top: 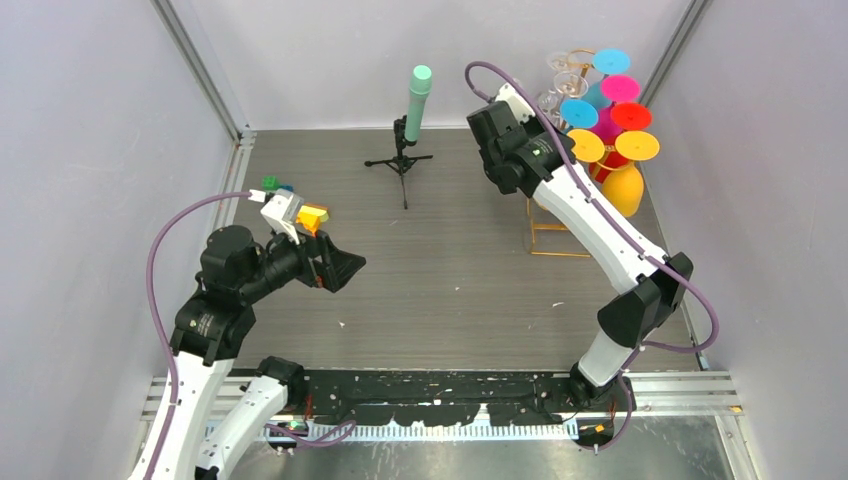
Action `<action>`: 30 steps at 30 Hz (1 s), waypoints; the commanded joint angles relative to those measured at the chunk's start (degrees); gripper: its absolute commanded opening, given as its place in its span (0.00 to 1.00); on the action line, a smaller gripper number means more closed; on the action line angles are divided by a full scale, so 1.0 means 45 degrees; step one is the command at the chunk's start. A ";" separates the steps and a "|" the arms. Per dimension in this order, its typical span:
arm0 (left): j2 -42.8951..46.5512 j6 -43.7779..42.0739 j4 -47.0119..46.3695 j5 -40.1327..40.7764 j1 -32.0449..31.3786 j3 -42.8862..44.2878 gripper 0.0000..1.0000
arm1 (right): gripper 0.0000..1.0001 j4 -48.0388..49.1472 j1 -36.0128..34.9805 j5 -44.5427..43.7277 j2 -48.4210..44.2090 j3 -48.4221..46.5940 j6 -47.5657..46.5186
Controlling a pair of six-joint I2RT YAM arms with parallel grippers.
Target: Take the wine glass off the wine glass rack
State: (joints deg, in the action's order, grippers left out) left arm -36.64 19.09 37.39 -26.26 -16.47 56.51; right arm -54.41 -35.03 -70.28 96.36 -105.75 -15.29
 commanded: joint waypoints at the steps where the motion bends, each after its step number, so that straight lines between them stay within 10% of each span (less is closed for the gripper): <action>1: -0.0078 -0.0196 -0.0518 0.0352 0.0047 -0.0019 1.00 | 0.16 0.0126 -0.0298 -0.0302 -0.0540 0.0236 -0.0147; 11: -0.0142 -0.0124 -0.0385 0.0464 0.0047 -0.0026 1.00 | 0.01 0.0442 -0.0341 -0.0548 -0.0897 0.0484 -0.0617; 30: -0.0196 0.0051 -0.0421 0.0601 0.0047 -0.0089 1.00 | 0.00 0.0875 -0.0856 -0.0104 -0.1490 -0.0141 -0.1259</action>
State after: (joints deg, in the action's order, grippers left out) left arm -37.39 19.11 37.52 -23.99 -16.47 56.40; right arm -52.60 -38.06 -70.94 93.32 -103.92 -20.18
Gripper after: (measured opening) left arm 0.994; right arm 0.033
